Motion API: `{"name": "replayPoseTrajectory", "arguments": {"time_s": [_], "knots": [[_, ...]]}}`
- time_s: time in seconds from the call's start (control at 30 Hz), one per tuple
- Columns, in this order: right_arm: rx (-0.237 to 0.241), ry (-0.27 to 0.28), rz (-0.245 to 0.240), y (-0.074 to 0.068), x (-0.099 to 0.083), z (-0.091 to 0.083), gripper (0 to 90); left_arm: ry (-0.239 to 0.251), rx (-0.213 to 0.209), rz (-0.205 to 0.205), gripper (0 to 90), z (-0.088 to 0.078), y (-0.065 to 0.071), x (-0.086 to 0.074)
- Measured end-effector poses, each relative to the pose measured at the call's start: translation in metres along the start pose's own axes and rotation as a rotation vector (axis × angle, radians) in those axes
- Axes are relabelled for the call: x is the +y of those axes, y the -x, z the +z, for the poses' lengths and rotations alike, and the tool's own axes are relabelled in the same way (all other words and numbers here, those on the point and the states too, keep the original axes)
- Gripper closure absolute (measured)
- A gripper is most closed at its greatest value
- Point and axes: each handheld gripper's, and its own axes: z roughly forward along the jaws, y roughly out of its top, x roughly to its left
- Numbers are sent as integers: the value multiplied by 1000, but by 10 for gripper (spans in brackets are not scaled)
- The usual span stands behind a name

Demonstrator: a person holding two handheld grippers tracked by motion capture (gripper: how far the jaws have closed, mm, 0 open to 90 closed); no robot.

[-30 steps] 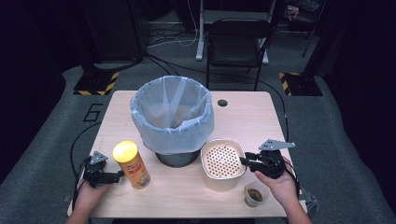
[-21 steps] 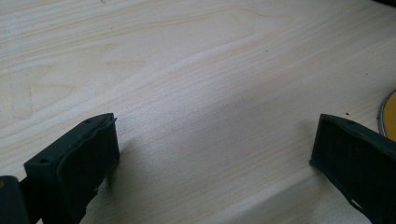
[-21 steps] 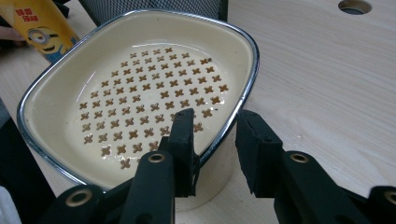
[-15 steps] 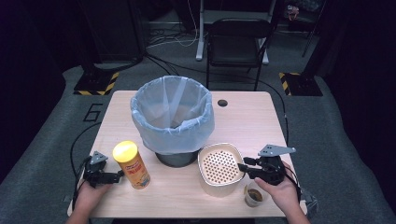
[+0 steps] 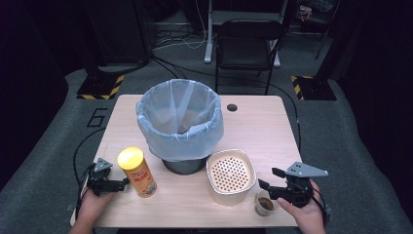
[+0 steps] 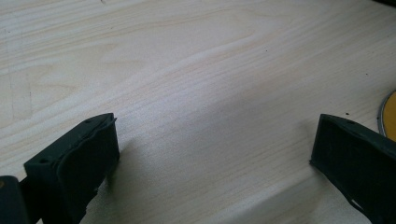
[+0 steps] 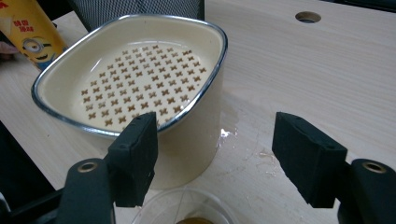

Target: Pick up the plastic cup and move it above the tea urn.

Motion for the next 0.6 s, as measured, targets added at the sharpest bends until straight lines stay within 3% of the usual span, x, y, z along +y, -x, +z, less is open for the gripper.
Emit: {"name": "replayPoseTrajectory", "arguments": {"time_s": [0.27, 0.6], "knots": [[26, -39, -40, -7, -23, 7, 232, 0, 0, 1, 5, 0, 0, 0], [18, -61, -74, -11, -40, 10, 203, 0, 0, 0, 5, 0, 0, 0]]}}
